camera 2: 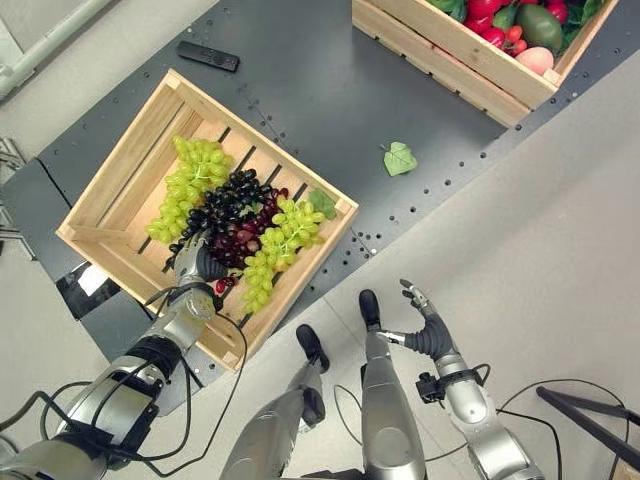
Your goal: Pick up the fruits from the basket on one side to the basket on the other side
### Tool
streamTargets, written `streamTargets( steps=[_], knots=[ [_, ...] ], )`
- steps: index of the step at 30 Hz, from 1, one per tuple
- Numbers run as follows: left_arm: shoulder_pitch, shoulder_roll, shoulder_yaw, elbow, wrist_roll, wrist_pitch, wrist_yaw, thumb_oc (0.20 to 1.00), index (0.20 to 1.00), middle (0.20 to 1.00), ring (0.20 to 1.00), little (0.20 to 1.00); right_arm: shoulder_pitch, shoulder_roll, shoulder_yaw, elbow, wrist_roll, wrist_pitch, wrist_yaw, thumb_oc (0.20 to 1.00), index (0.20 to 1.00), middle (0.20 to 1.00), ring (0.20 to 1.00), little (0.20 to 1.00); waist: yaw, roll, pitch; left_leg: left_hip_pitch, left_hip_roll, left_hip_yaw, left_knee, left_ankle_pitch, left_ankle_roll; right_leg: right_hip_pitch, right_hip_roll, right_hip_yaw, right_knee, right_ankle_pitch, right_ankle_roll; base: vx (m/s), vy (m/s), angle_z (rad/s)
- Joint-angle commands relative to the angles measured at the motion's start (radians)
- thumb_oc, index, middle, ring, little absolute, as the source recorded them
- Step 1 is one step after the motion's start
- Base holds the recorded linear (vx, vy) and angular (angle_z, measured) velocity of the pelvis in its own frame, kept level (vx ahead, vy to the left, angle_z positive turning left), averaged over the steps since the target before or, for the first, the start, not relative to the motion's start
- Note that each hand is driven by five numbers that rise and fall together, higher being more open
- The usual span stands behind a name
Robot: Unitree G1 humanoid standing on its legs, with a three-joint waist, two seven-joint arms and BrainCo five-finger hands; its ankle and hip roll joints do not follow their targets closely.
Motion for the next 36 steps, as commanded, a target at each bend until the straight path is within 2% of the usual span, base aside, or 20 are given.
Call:
streamTargets(
  steps=[1, 5, 6, 7, 8, 11, 14, 19, 25, 31, 34, 36],
  knots=[
    [0.081, -0.147, -0.069, 0.126, 0.023, 0.006, -0.073, 1.0, 1.0, 1.0, 1.0, 1.0, 0.024, -0.015, -0.018, -0.069, 0.011, -0.055, -0.022, 1.0, 1.0, 1.0, 1.0, 1.0, -0.023, -0.042, -0.017, -0.051, -0.012, -0.042, 0.039, -0.024, -0.07, -0.03, -0.07, 0.065, 0.018, -0.008, 0.125, 0.0, 0.0, 0.0],
    [0.048, -0.155, -0.064, 0.161, 0.015, 0.014, -0.074, 1.0, 1.0, 1.0, 1.0, 1.0, 0.023, -0.018, -0.013, -0.069, 0.017, -0.057, -0.02, 1.0, 1.0, 1.0, 1.0, 1.0, -0.028, -0.047, -0.018, -0.053, -0.011, -0.04, 0.037, -0.023, -0.07, -0.037, -0.068, 0.07, 0.02, -0.007, 0.123, 0.0, 0.0, 0.0],
    [0.024, -0.158, -0.064, 0.178, 0.006, 0.014, -0.082, 0.316, 0.316, 0.316, 0.316, 0.316, 0.026, -0.021, -0.013, -0.073, 0.02, -0.056, -0.017, 1.0, 1.0, 1.0, 1.0, 1.0, -0.034, -0.049, -0.019, -0.055, -0.011, -0.039, 0.037, -0.023, -0.071, -0.04, -0.067, 0.074, 0.02, -0.006, 0.123, 0.0, 0.0, 0.0],
    [0.024, -0.158, -0.064, 0.178, 0.006, 0.014, -0.082, 0.316, 0.316, 0.316, 0.316, 0.316, 0.026, -0.021, -0.013, -0.073, 0.02, -0.056, -0.017, 1.0, 1.0, 1.0, 1.0, 1.0, -0.034, -0.049, -0.019, -0.055, -0.011, -0.039, 0.037, -0.023, -0.071, -0.04, -0.067, 0.074, 0.02, -0.006, 0.123, 0.0, 0.0, 0.0],
    [0.001, -0.156, -0.068, 0.189, 0.002, 0.011, -0.093, 0.2, 0.2, 0.2, 0.2, 0.2, 0.03, -0.024, -0.012, -0.069, 0.021, -0.055, -0.012, 1.0, 1.0, 1.0, 1.0, 1.0, -0.04, -0.052, -0.02, -0.056, -0.01, -0.036, 0.039, -0.024, -0.071, -0.042, -0.066, 0.076, 0.022, -0.005, 0.123, 0.0, 0.0, 0.0],
    [-0.02, -0.15, -0.068, 0.207, 0.002, 0.015, -0.098, 0.2, 0.2, 0.2, 0.2, 0.2, 0.034, -0.028, -0.009, -0.07, 0.024, -0.057, -0.009, 1.0, 1.0, 1.0, 1.0, 1.0, -0.044, -0.056, -0.021, -0.059, -0.009, -0.032, 0.042, -0.025, -0.071, -0.048, -0.063, 0.081, 0.025, -0.005, 0.122, -0.01, 0.002, -0.02],
    [-0.056, -0.147, -0.065, 0.236, 0.006, 0.037, -0.057, 0.2, 0.2, 0.2, 0.2, 0.2, 0.037, -0.034, 0.005, -0.08, 0.031, -0.067, -0.006, 1.0, 1.0, 1.0, 1.0, 1.0, -0.054, -0.064, -0.021, -0.068, -0.006, -0.023, 0.046, -0.024, -0.072, -0.063, -0.06, 0.092, 0.029, -0.001, 0.123, -0.01, 0.004, -0.04],
    [-0.051, -0.151, -0.05, 0.248, -0.009, 0.038, -0.019, 0.2, 0.2, 0.2, 0.2, 0.2, 0.054, -0.041, -0.002, -0.093, 0.038, -0.079, -0.019, 1.0, 1.0, 1.0, 1.0, 1.0, -0.059, -0.073, -0.02, -0.075, -0.004, -0.017, 0.046, -0.021, -0.072, -0.074, -0.055, 0.1, 0.033, 0.001, 0.121, 0.0, -0.001, -0.06],
    [-0.031, -0.161, -0.03, 0.25, -0.05, 0.026, -0.007, 0.2, 0.2, 0.2, 0.2, 0.2, 0.061, -0.044, -0.01, -0.095, 0.04, -0.084, -0.029, 1.0, 1.0, 1.0, 1.0, 1.0, -0.058, -0.071, -0.018, -0.077, -0.006, -0.018, 0.042, -0.017, -0.072, -0.078, -0.055, 0.101, 0.034, 0.003, 0.121, 0.0, -0.001, -0.01],
    [-0.006, -0.151, 0.023, 0.235, -0.148, -0.008, 0.014, 0.2, 0.2, 0.2, 0.2, 0.2, 0.068, -0.043, -0.008, -0.094, 0.036, -0.087, -0.037, 1.0, 1.0, 1.0, 1.0, 1.0, -0.051, -0.066, -0.021, -0.079, -0.007, -0.019, 0.033, -0.009, -0.073, -0.084, -0.05, 0.1, 0.029, 0.009, 0.12, 0.0, 0.0, 0.0],
    [0.0, -0.133, 0.029, 0.215, -0.162, -0.024, 0.016, 0.2, 0.2, 0.2, 0.2, 0.2, 0.069, -0.039, -0.005, -0.083, 0.038, -0.089, -0.038, 1.0, 1.0, 1.0, 1.0, 1.0, -0.046, -0.063, -0.024, -0.077, -0.008, -0.02, 0.026, -0.005, -0.075, -0.084, -0.05, 0.098, 0.027, 0.01, 0.119, 0.0, 0.0, 0.0],
    [0.018, -0.093, 0.017, 0.146, -0.145, -0.041, 0.002, 0.2, 0.2, 0.2, 0.2, 0.2, 0.069, -0.043, -0.018, -0.086, 0.034, -0.089, -0.041, 1.0, 1.0, 1.0, 1.0, 1.0, -0.039, -0.054, -0.024, -0.078, -0.01, -0.026, 0.025, -0.005, -0.074, -0.084, -0.049, 0.098, 0.024, 0.01, 0.119, 0.0, 0.0, 0.0]
  ],
)
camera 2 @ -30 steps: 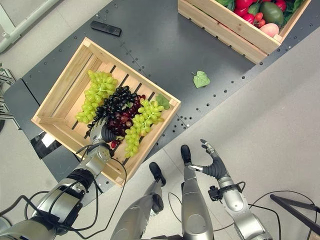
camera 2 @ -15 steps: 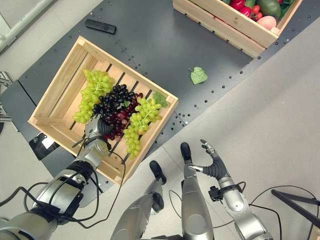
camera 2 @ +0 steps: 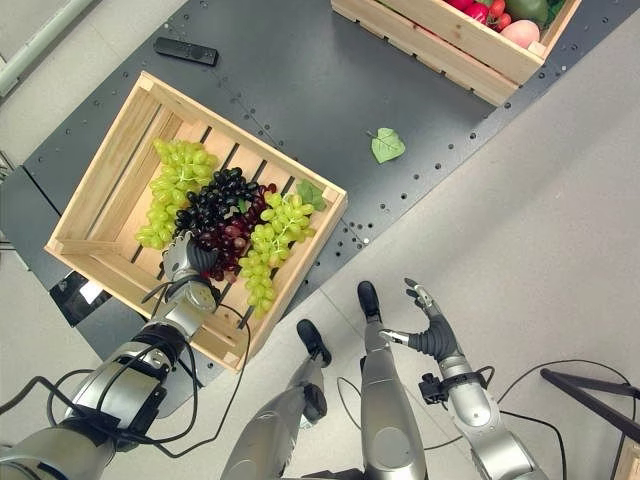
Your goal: Pick up the fruits from the basket on one side to the basket on the other side
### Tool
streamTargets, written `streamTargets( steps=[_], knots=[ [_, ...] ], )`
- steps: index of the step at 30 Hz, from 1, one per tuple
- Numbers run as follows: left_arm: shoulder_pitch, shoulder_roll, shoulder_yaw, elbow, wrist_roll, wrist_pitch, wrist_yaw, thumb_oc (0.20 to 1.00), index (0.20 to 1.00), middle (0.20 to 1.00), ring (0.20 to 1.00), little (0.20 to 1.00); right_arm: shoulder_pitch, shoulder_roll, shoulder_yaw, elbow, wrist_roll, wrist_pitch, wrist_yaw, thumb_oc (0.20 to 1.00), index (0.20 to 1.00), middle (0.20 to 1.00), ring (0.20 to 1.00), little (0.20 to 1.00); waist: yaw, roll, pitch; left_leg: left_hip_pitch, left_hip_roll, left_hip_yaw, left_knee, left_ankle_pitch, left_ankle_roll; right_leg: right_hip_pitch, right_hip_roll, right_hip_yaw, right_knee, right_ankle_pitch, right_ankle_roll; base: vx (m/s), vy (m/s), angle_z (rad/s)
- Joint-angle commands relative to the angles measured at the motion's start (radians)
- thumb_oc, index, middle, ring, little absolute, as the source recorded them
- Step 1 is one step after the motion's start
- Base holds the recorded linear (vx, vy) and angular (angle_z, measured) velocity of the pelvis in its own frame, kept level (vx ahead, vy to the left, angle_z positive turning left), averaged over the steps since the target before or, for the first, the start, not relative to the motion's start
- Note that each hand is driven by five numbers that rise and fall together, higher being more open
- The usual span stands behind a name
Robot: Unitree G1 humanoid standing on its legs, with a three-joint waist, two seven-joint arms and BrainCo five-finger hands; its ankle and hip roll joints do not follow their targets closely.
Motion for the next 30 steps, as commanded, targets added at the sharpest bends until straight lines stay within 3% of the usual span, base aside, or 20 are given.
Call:
streamTargets(
  steps=[1, 4, 5, 6, 7, 8, 9, 15, 18, 20, 30],
  knots=[
    [0.109, -0.077, -0.012, -0.001, -0.041, -0.049, -0.111, 0.2, 0.2, 0.2, 0.2, 0.2, 0.049, -0.032, -0.023, -0.072, 0.011, -0.063, -0.013, 1.0, 1.0, 1.0, 1.0, 1.0, -0.006, -0.05, -0.022, -0.041, 0.001, -0.038, 0.026, -0.008, -0.08, -0.015, -0.05, 0.052, -0.01, 0.005, 0.11, 0.0, 0.004, -0.03],
    [0.154, -0.015, -0.01, -0.099, -0.035, -0.065, -0.136, 0.2, 0.2, 0.2, 0.2, 0.2, 0.048, -0.032, -0.037, -0.071, 0.005, -0.064, -0.008, 1.0, 1.0, 1.0, 1.0, 1.0, 0.004, -0.039, -0.021, -0.042, 0.001, -0.04, 0.027, -0.008, -0.08, -0.013, -0.05, 0.051, -0.012, 0.005, 0.11, 0.0, 0.0, 0.0],
    [0.205, 0.062, -0.005, -0.244, -0.017, -0.082, -0.159, 0.2, 0.2, 0.2, 0.2, 0.2, 0.051, -0.033, -0.057, -0.069, -0.004, -0.064, -0.006, 1.0, 1.0, 1.0, 1.0, 1.0, 0.015, -0.026, -0.018, -0.041, 0.0, -0.044, 0.025, -0.006, -0.08, -0.01, -0.051, 0.048, -0.013, 0.005, 0.11, 0.0, 0.0, 0.0],
    [0.207, 0.063, -0.004, -0.245, -0.017, -0.081, -0.16, 0.2, 0.2, 0.2, 0.2, 0.2, 0.051, -0.032, -0.056, -0.069, -0.004, -0.064, -0.006, 1.0, 1.0, 1.0, 1.0, 1.0, 0.014, -0.026, -0.019, -0.041, -0.001, -0.044, 0.025, -0.006, -0.08, -0.01, -0.051, 0.048, -0.013, 0.005, 0.11, 0.0, 0.0, 0.0],
    [0.266, 0.141, 0.025, -0.369, -0.008, -0.095, -0.184, 0.2, 0.2, 0.2, 0.2, 0.2, 0.054, -0.033, -0.078, -0.066, -0.016, -0.062, -0.001, 1.0, 1.0, 1.0, 1.0, 1.0, 0.026, -0.012, -0.018, -0.04, -0.001, -0.046, 0.026, -0.006, -0.081, -0.008, -0.052, 0.044, -0.014, 0.004, 0.11, 0.0, 0.0, 0.0],
    [0.268, 0.142, 0.026, -0.371, -0.008, -0.094, -0.184, 0.2, 0.2, 0.2, 0.2, 0.2, 0.054, -0.033, -0.077, -0.066, -0.016, -0.062, -0.001, 1.0, 1.0, 1.0, 1.0, 1.0, 0.025, -0.013, -0.018, -0.04, -0.001, -0.046, 0.026, -0.006, -0.081, -0.008, -0.052, 0.044, -0.014, 0.004, 0.11, 0.0, 0.0, 0.0],
    [0.331, 0.215, 0.071, -0.48, -0.004, -0.109, -0.207, 0.2, 0.2, 0.2, 0.2, 0.2, 0.051, -0.03, -0.092, -0.056, -0.024, -0.061, 0.005, 1.0, 1.0, 1.0, 1.0, 1.0, 0.036, -0.003, -0.019, -0.039, -0.001, -0.049, 0.026, -0.006, -0.081, -0.004, -0.051, 0.041, -0.015, 0.002, 0.109, 0.0, 0.0, 0.0],
    [0.449, 0.349, 0.17, -0.677, 0.005, -0.133, -0.28, 0.2, 0.2, 0.2, 0.2, 0.2, 0.055, -0.017, -0.113, -0.026, -0.028, -0.049, 0.035, 1.0, 1.0, 1.0, 1.0, 1.0, 0.055, 0.014, -0.029, -0.036, -0.001, -0.057, 0.023, -0.006, -0.083, 0.002, -0.051, 0.037, -0.019, -0.002, 0.108, 0.0, 0.001, 0.01],
    [0.467, 0.366, 0.19, -0.699, 0.004, -0.14, -0.291, 0.2, 0.2, 0.2, 0.2, 0.2, 0.055, -0.016, -0.114, -0.022, -0.028, -0.048, 0.041, 1.0, 1.0, 1.0, 1.0, 1.0, 0.056, 0.016, -0.032, -0.036, -0.002, -0.058, 0.022, -0.006, -0.083, 0.002, -0.051, 0.036, -0.02, -0.002, 0.108, 0.0, 0.0, 0.0],
    [0.524, 0.46, 0.245, -0.81, 0.029, -0.16, -0.353, 0.2, 0.2, 0.2, 0.2, 0.2, 0.073, -0.011, -0.135, -0.016, -0.022, -0.045, 0.079, 1.0, 1.0, 1.0, 1.0, 1.0, 0.068, 0.028, -0.043, -0.035, -0.001, -0.066, 0.019, -0.008, -0.083, 0.004, -0.051, 0.032, -0.022, -0.007, 0.108, 0.0, 0.0, 0.0],
    [0.588, 0.619, 0.338, -0.993, 0.055, -0.197, -0.437, 0.2, 0.2, 0.2, 0.2, 0.2, 0.081, -0.008, -0.161, 0.008, -0.035, -0.035, 0.126, 1.0, 1.0, 1.0, 1.0, 1.0, 0.081, 0.05, -0.055, -0.03, -0.003, -0.071, 0.015, -0.008, -0.085, 0.012, -0.054, 0.033, -0.024, -0.014, 0.107, 0.0, 0.0, 0.0]
  ],
)
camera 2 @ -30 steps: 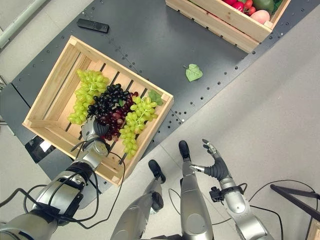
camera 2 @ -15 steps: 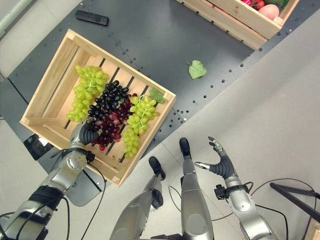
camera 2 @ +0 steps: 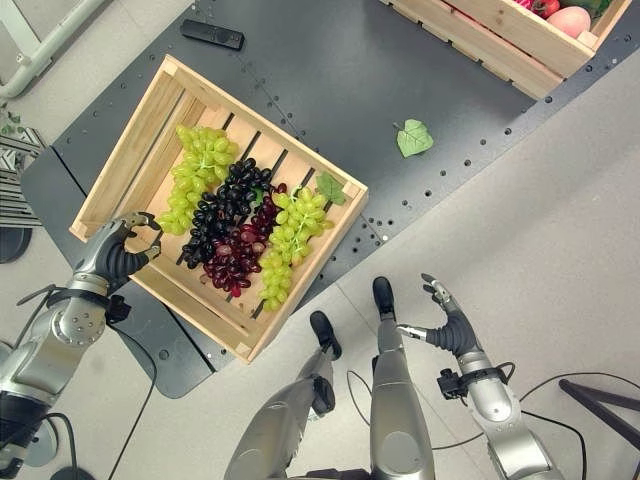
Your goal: Pick up the fruits from the basket on one side to the basket on the other side
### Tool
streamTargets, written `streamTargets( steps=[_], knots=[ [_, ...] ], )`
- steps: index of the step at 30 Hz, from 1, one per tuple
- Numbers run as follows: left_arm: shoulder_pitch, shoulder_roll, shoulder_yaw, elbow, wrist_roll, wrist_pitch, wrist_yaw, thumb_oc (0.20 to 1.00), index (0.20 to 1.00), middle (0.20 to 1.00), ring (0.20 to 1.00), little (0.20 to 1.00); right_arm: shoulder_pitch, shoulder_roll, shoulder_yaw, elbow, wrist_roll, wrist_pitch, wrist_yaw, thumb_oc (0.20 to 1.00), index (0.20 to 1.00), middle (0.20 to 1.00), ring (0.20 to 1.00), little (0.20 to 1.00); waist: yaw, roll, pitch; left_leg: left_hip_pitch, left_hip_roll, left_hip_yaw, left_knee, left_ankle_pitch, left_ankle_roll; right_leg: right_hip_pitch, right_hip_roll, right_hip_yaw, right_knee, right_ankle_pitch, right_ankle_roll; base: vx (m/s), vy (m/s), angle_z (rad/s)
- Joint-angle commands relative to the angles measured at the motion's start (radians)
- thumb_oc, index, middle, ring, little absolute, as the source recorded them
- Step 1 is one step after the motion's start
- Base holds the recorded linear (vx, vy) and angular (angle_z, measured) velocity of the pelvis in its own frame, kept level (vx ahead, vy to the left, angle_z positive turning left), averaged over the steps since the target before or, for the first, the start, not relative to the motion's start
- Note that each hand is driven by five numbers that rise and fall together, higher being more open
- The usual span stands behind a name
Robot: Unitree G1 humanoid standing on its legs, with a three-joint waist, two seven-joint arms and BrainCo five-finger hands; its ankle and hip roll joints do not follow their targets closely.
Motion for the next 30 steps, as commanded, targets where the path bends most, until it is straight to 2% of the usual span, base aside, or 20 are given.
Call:
streamTargets(
  steps=[1, 4, 7, 8, 9, 10, 11, 13, 18, 20, 22, 24, 30],
  knots=[
    [0.033, 0.054, 0.073, -0.028, 0.039, -0.035, -0.005, 0.2, 0.2, 0.2, 0.2, 0.2, 0.072, -0.009, -0.028, -0.027, -0.013, -0.022, 0.013, 1.0, 1.0, 1.0, 1.0, 1.0, -0.006, 0.001, -0.079, -0.033, -0.006, -0.042, 0.014, -0.015, -0.084, -0.006, -0.055, 0.032, 0.009, -0.036, 0.117, 0.0, 0.0, 0.0],
    [0.046, 0.08, 0.104, -0.062, 0.036, -0.043, -0.013, 0.2, 0.2, 0.2, 0.2, 0.2, 0.074, -0.007, -0.033, -0.021, -0.015, -0.019, 0.026, 1.0, 1.0, 1.0, 1.0, 1.0, 0.001, 0.01, -0.086, -0.028, -0.006, -0.045, 0.013, -0.016, -0.084, 0.001, -0.055, 0.032, 0.008, -0.041, 0.117, 0.0, 0.0, 0.0],
    [0.049, 0.073, 0.112, -0.065, 0.017, -0.048, -0.015, 0.2, 0.2, 0.2, 0.2, 0.2, 0.071, -0.005, -0.031, -0.016, -0.013, -0.017, 0.037, 1.0, 1.0, 1.0, 1.0, 1.0, 0.003, 0.016, -0.09, -0.024, -0.008, -0.048, 0.013, -0.015, -0.084, 0.007, -0.055, 0.03, 0.009, -0.045, 0.115, 0.0, 0.0, 0.0],
    [0.044, 0.055, 0.113, -0.057, 0.004, -0.045, -0.007, 0.322, 0.322, 0.322, 0.322, 0.322, 0.067, -0.005, -0.027, -0.013, -0.014, -0.017, 0.038, 1.0, 1.0, 1.0, 1.0, 1.0, 0.003, 0.017, -0.091, -0.023, -0.008, -0.049, 0.012, -0.016, -0.084, 0.008, -0.055, 0.03, 0.009, -0.046, 0.115, 0.0, 0.0, 0.0],
    [0.035, 0.032, 0.112, -0.041, -0.007, -0.046, 0.011, 1.0, 1.0, 1.0, 1.0, 1.0, 0.063, -0.003, -0.023, -0.013, -0.015, -0.018, 0.038, 1.0, 1.0, 1.0, 1.0, 1.0, 0.003, 0.017, -0.092, -0.023, -0.009, -0.051, 0.012, -0.015, -0.084, 0.009, -0.055, 0.028, 0.009, -0.046, 0.115, -0.02, 0.006, 0.06],
    [0.017, -0.023, 0.1, -0.003, -0.016, -0.035, 0.03, 1.0, 1.0, 1.0, 1.0, 1.0, 0.059, -0.004, -0.024, -0.014, -0.014, -0.017, 0.036, 1.0, 1.0, 1.0, 1.0, 1.0, 0.001, 0.015, -0.09, -0.025, -0.008, -0.051, 0.011, -0.015, -0.083, 0.007, -0.055, 0.027, 0.008, -0.047, 0.114, -0.01, 0.006, 0.08],
    [0.015, -0.023, 0.098, -0.002, -0.016, -0.036, 0.03, 1.0, 1.0, 1.0, 1.0, 1.0, 0.059, -0.005, -0.025, -0.014, -0.014, -0.017, 0.036, 1.0, 1.0, 1.0, 1.0, 1.0, 0.002, 0.016, -0.09, -0.025, -0.008, -0.051, 0.011, -0.015, -0.083, 0.007, -0.055, 0.027, 0.008, -0.047, 0.114, -0.02, 0.003, 0.08],
    [-0.031, -0.092, 0.065, 0.089, -0.041, -0.009, 0.033, 1.0, 1.0, 1.0, 1.0, 1.0, 0.055, -0.005, -0.027, -0.019, -0.013, -0.012, 0.033, 1.0, 1.0, 1.0, 1.0, 1.0, -0.004, 0.011, -0.084, -0.028, -0.009, -0.051, 0.012, -0.013, -0.082, 0.004, -0.053, 0.027, 0.009, -0.044, 0.113, -0.01, 0.0, 0.07],
    [-0.123, -0.147, 0.01, 0.196, -0.019, 0.02, 0.054, 1.0, 1.0, 1.0, 1.0, 1.0, 0.046, -0.004, -0.027, -0.021, -0.014, -0.008, 0.023, 1.0, 1.0, 1.0, 1.0, 1.0, -0.017, -0.003, -0.073, -0.036, -0.007, -0.047, 0.012, -0.011, -0.082, -0.006, -0.049, 0.031, 0.01, -0.04, 0.113, -0.02, -0.002, 0.04],
    [-0.205, -0.199, -0.04, 0.303, -0.021, 0.038, 0.076, 1.0, 1.0, 1.0, 1.0, 1.0, 0.042, -0.007, -0.019, -0.025, -0.01, -0.005, 0.019, 1.0, 1.0, 1.0, 1.0, 1.0, -0.03, -0.018, -0.063, -0.044, -0.005, -0.042, 0.013, -0.008, -0.082, -0.016, -0.046, 0.034, 0.012, -0.036, 0.113, -0.01, -0.004, 0.02],
    [-0.232, -0.209, -0.056, 0.326, -0.012, 0.045, 0.083, 1.0, 1.0, 1.0, 1.0, 1.0, 0.044, -0.007, -0.018, -0.029, -0.01, -0.005, 0.018, 1.0, 1.0, 1.0, 1.0, 1.0, -0.033, -0.021, -0.061, -0.047, -0.005, -0.042, 0.014, -0.008, -0.082, -0.021, -0.045, 0.035, 0.013, -0.035, 0.113, 0.0, 0.0, 0.0],
    [-0.335, -0.263, -0.119, 0.469, 0.0, 0.067, 0.11, 1.0, 1.0, 1.0, 1.0, 1.0, 0.035, -0.011, -0.004, -0.034, -0.007, -0.007, 0.009, 1.0, 1.0, 1.0, 1.0, 1.0, -0.047, -0.036, -0.051, -0.058, -0.001, -0.039, 0.019, -0.006, -0.083, -0.033, -0.043, 0.037, 0.016, -0.031, 0.113, 0.0, 0.0, 0.0],
    [-0.467, -0.314, -0.209, 0.677, 0.023, 0.093, 0.135, 1.0, 1.0, 1.0, 1.0, 1.0, 0.036, -0.027, 0.014, -0.063, 0.0, -0.018, -0.005, 1.0, 1.0, 1.0, 1.0, 1.0, -0.07, -0.057, -0.037, -0.077, 0.001, -0.026, 0.02, -0.002, -0.083, -0.058, -0.038, 0.051, 0.019, -0.021, 0.115, 0.0, 0.005, -0.05]
  ],
)
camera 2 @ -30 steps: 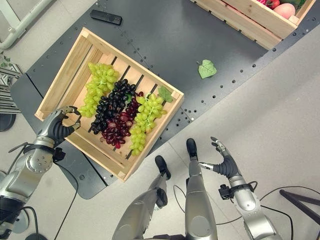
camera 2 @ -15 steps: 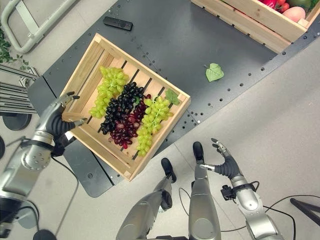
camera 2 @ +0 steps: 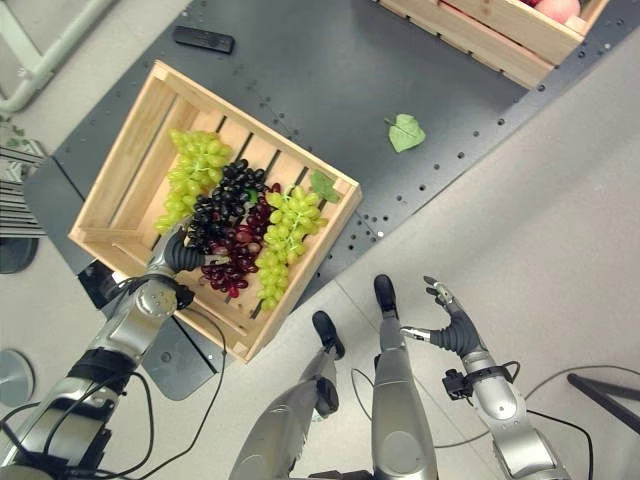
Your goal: Pick up the fruits from the basket on one side to the basket on the other side
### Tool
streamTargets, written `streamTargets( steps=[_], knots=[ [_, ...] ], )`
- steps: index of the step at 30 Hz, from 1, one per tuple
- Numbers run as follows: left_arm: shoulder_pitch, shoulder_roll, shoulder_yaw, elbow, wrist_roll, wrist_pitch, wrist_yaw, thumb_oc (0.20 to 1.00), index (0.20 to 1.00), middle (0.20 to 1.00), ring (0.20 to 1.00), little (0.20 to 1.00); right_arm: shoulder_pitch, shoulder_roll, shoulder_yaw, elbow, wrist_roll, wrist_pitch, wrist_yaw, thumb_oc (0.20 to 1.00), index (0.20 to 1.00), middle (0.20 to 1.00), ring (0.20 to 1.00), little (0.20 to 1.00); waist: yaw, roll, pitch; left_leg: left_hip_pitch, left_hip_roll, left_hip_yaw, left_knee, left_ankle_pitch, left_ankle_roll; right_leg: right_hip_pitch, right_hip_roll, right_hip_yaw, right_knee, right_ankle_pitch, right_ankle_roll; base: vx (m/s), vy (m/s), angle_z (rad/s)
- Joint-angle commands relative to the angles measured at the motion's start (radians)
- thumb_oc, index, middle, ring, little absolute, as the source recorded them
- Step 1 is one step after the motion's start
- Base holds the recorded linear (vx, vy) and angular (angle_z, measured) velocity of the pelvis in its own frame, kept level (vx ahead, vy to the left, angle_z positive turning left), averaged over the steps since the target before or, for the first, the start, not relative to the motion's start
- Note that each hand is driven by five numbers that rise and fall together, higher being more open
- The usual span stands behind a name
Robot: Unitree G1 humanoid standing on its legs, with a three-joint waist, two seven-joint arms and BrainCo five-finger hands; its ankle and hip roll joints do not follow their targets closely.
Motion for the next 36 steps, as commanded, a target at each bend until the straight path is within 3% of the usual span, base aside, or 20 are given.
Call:
streamTargets(
  steps=[1, 9, 14, 25, 32, 36],
  knots=[
    [-0.08, 0.053, -0.021, 0.145, 0.046, 0.02, 0.037, 1.0, 1.0, 1.0, 1.0, 1.0, 0.042, 0.001, 0.012, -0.072, 0.007, -0.039, -0.016, 1.0, 1.0, 1.0, 1.0, 1.0, 0.004, -0.078, -0.016, -0.027, 0.0, -0.001, 0.02, -0.017, -0.081, -0.016, -0.038, 0.074, 0.019, -0.036, 0.121, 0.01, 0.013, -0.05],
    [-0.207, 0.098, -0.055, 0.348, 0.03, 0.036, 0.057, 1.0, 1.0, 1.0, 1.0, 1.0, 0.047, -0.021, 0.033, -0.087, 0.026, -0.057, -0.022, 1.0, 1.0, 1.0, 1.0, 1.0, -0.011, -0.089, -0.013, -0.046, 0.005, 0.011, 0.029, -0.016, -0.084, -0.034, -0.034, 0.078, 0.022, -0.03, 0.121, 0.01, 0.002, -0.07],
    [-0.262, 0.153, -0.057, 0.382, 0.006, 0.036, 0.069, 1.0, 1.0, 1.0, 1.0, 1.0, 0.047, -0.033, 0.042, -0.09, 0.033, -0.064, -0.024, 1.0, 1.0, 1.0, 1.0, 1.0, -0.011, -0.09, -0.011, -0.057, 0.005, 0.01, 0.037, -0.018, -0.086, -0.045, -0.033, 0.076, 0.026, -0.029, 0.121, 0.0, -0.001, -0.01],
    [-0.204, 0.275, 0.041, 0.186, -0.088, -0.002, 0.159, 1.0, 1.0, 1.0, 1.0, 1.0, 0.032, -0.016, 0.054, -0.07, 0.044, -0.074, -0.033, 1.0, 1.0, 1.0, 1.0, 1.0, 0.009, -0.08, -0.012, -0.072, 0.005, -0.002, 0.055, -0.024, -0.087, -0.051, -0.035, 0.064, 0.029, -0.034, 0.117, 0.0, 0.0, 0.0],
    [-0.19, 0.281, 0.032, 0.2, -0.012, 0.022, 0.174, 1.0, 1.0, 1.0, 1.0, 1.0, 0.02, -0.026, 0.062, -0.067, 0.051, -0.08, -0.033, 1.0, 1.0, 1.0, 1.0, 1.0, 0.009, -0.087, -0.011, -0.081, 0.007, -0.009, 0.067, -0.027, -0.088, -0.053, -0.033, 0.062, 0.034, -0.038, 0.114, 0.0, 0.0, 0.0],
    [-0.263, 0.225, -0.041, 0.336, 0.038, 0.051, 0.159, 1.0, 1.0, 1.0, 1.0, 1.0, 0.019, -0.036, 0.075, -0.077, 0.051, -0.084, -0.036, 1.0, 1.0, 1.0, 1.0, 1.0, 0.0, -0.1, -0.011, -0.083, 0.01, -0.008, 0.063, -0.025, -0.088, -0.055, -0.031, 0.064, 0.035, -0.038, 0.114, 0.0, 0.0, 0.0]
  ],
)
